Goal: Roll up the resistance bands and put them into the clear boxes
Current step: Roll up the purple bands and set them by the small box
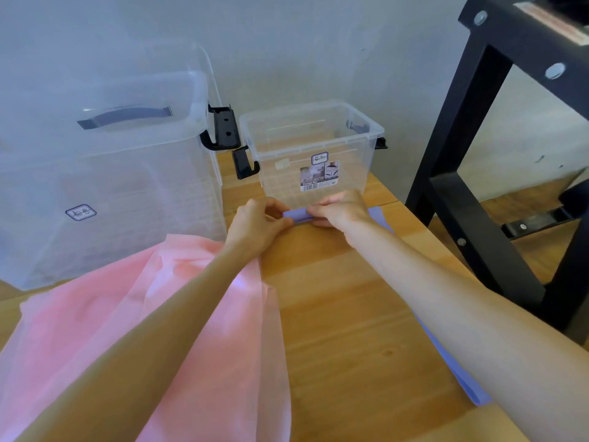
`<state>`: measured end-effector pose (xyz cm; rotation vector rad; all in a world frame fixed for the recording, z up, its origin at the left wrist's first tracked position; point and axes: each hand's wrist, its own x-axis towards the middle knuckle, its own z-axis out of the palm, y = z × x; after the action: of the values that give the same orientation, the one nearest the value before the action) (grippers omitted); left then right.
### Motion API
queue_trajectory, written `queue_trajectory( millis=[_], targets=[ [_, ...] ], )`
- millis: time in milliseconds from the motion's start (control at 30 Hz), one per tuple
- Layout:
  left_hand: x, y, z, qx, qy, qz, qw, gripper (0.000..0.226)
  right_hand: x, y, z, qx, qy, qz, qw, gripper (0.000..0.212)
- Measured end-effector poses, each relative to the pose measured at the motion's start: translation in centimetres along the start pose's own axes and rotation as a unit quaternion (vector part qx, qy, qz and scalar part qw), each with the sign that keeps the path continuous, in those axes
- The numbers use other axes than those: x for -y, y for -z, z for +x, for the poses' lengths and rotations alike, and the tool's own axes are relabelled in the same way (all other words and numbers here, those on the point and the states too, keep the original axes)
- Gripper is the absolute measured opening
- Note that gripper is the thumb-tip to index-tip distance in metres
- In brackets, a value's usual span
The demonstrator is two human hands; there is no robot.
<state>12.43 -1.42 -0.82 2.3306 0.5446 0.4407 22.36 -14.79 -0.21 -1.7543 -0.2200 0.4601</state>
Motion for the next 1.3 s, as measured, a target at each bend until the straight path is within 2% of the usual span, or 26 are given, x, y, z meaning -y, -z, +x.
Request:
queue_trajectory(
  millis=[133,200,300,400,467,633,967,1100,1300],
  targets=[
    [0.7,-0.8,0.5,-0.051,-0.01,0.015,0.999,0.013,0.2,-0.8,1.4,-0.03,0.038,-0.102,0.994,0.009],
    [0.9,-1.1,0.5,-0.06,-0.026,0.035,0.997,0.012,0.2,-1.0,1.6,-0.042,0.057,-0.172,0.982,0.018],
    [1.2,-1.3,0.5,-0.077,-0.036,0.031,0.996,0.018,-0.2,-1.3,1.5,-0.069,0.088,-0.207,0.972,0.023],
    [1.5,-1.2,0.4,-0.089,-0.036,0.01,0.995,0.024,-0.4,-1.6,1.1,-0.087,0.119,-0.209,0.967,0.028],
    [1.7,-1.2,0.3,-0.09,-0.035,-0.003,0.995,0.025,-0.5,-1.4,0.9,-0.085,0.128,-0.204,0.967,0.023],
    [1.6,-1.0,0.2,-0.086,-0.031,-0.002,0.996,0.026,-0.5,-1.2,0.8,-0.064,0.134,-0.196,0.969,0.013],
    [0.6,0.5,-0.6,-0.081,-0.033,0.006,0.996,0.019,0.0,1.3,0.0,-0.059,0.127,-0.176,0.974,0.012],
    [-1.3,0.1,-2.0,-0.055,-0.044,0.004,0.998,0.018,0.1,4.0,-2.1,-0.041,0.126,-0.167,0.977,0.006],
    [-5.1,-1.2,-5.4,0.007,-0.083,-0.002,0.997,0.021,-0.1,9.5,-7.8,-0.024,0.111,-0.175,0.978,0.01]
  ],
)
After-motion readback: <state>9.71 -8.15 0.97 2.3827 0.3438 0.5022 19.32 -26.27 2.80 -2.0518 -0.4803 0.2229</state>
